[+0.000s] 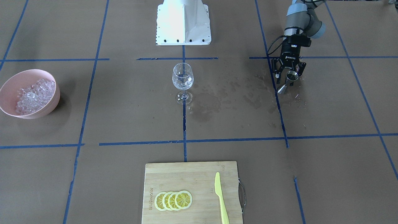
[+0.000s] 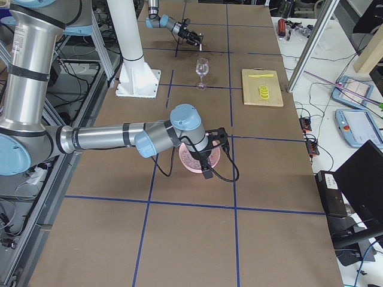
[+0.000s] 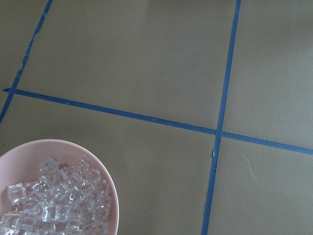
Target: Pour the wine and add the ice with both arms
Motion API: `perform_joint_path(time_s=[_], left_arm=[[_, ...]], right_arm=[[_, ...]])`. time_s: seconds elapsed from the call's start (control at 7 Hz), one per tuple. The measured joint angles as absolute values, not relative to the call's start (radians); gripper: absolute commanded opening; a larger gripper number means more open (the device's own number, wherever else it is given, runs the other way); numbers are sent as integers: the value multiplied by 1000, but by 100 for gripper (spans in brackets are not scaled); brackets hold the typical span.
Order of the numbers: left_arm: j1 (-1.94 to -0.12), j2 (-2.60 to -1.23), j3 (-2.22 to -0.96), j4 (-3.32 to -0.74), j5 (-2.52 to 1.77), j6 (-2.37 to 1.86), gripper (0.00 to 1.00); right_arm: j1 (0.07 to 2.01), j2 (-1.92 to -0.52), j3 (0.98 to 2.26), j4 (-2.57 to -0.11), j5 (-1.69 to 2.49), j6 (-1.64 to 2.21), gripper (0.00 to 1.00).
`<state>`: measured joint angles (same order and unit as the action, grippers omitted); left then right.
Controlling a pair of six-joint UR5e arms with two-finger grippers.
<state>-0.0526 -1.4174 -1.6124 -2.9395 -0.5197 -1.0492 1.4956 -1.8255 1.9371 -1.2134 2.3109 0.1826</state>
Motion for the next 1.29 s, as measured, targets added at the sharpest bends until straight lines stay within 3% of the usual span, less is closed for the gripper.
perform_joint_path(time_s=[1.14,1.29], left_arm=[[-53,-1417,-1588,-2978,-518,-1045,60],[-53,-1417,-1587,-2978,-518,-1045,42]], right_arm=[[1496,-1824,1937,-1213,2310,182,100],[1496,-1824,1937,-1213,2310,181,100]])
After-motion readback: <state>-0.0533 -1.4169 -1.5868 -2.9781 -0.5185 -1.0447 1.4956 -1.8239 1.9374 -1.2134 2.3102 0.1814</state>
